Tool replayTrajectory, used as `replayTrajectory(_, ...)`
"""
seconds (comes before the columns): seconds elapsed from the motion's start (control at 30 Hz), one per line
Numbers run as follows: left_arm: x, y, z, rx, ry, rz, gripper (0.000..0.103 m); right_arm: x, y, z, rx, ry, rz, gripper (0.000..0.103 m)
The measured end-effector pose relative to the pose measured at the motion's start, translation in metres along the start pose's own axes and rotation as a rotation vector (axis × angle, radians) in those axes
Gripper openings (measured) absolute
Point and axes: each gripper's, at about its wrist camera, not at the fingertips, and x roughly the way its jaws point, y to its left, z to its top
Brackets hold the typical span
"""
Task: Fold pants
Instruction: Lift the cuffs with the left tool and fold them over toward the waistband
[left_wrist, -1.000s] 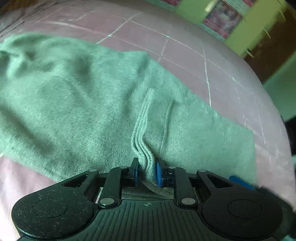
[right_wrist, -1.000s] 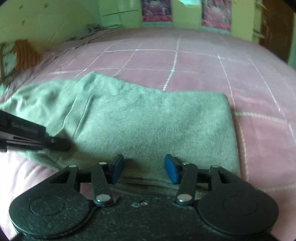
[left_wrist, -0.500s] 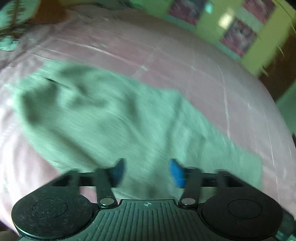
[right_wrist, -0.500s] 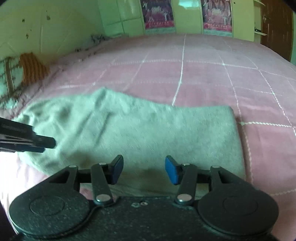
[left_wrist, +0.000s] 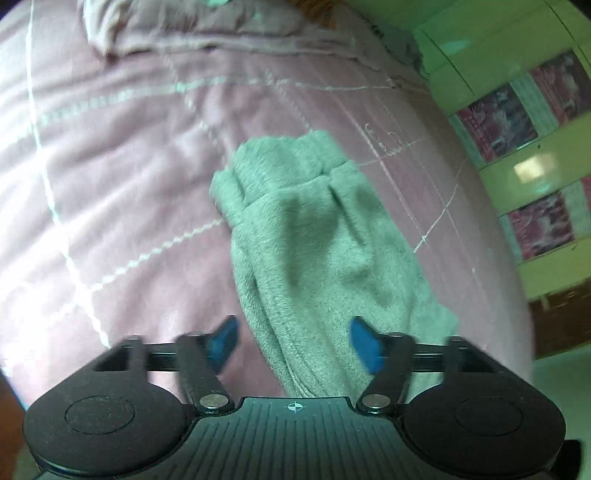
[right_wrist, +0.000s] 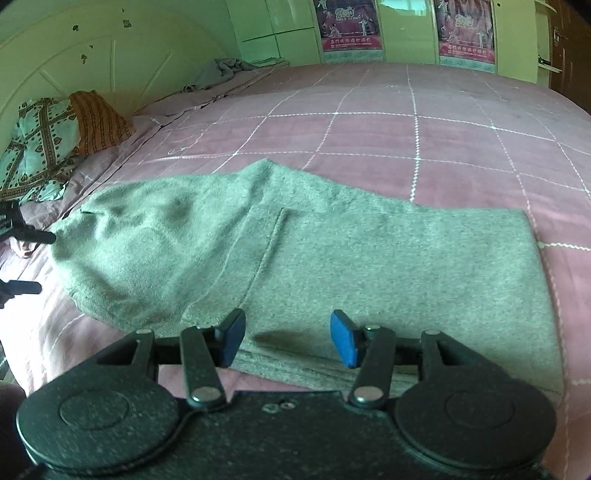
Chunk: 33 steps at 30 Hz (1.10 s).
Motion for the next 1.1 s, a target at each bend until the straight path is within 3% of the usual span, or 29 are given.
replayTrajectory(0.17,0.023,0.016,-0.007,-0.078,0.036,-0.034,0.048,0.006,0.002,-0.001,0.006,0.018,-0.004,0.051)
replayTrajectory(0.4,0.055,0.023,-0.006,-0.193,0.0,-0.148,0.047,0.008,0.004,0.0,-0.007,0.019,-0.019,0.051)
replayTrajectory(0.43,0.06,0.022,-0.006,-0.213,-0.009,-0.163,0.046,0.009,0.005,0.0,-0.01,0.019,-0.023,0.051)
replayTrajectory(0.5,0.072,0.021,-0.006,-0.232,-0.018,-0.15,0.024,0.011,0.005,0.001,-0.015,0.023,-0.028,0.051)
replayTrajectory(0.6,0.08,0.027,-0.01,-0.292,-0.017,-0.167,0.025,0.013,0.006,0.002,-0.017,0.029,-0.035,0.051)
replayTrajectory(0.7,0.09,0.041,-0.014,-0.359,-0.011,-0.241,0.025,0.013,0.004,0.004,-0.002,0.031,-0.032,0.051)
replayTrajectory(0.9,0.103,0.042,-0.012,-0.398,0.03,-0.256,0.025,0.015,0.002,0.003,0.016,0.03,-0.03,0.052)
replayTrajectory(1.0,0.103,0.039,-0.017,-0.39,0.002,-0.273,0.017,0.015,0.002,0.003,0.02,0.03,-0.027,0.052)
replayTrajectory(1.1,0.089,0.028,-0.021,-0.316,-0.047,-0.263,0.014,0.015,0.001,0.003,0.019,0.03,-0.027,0.052)
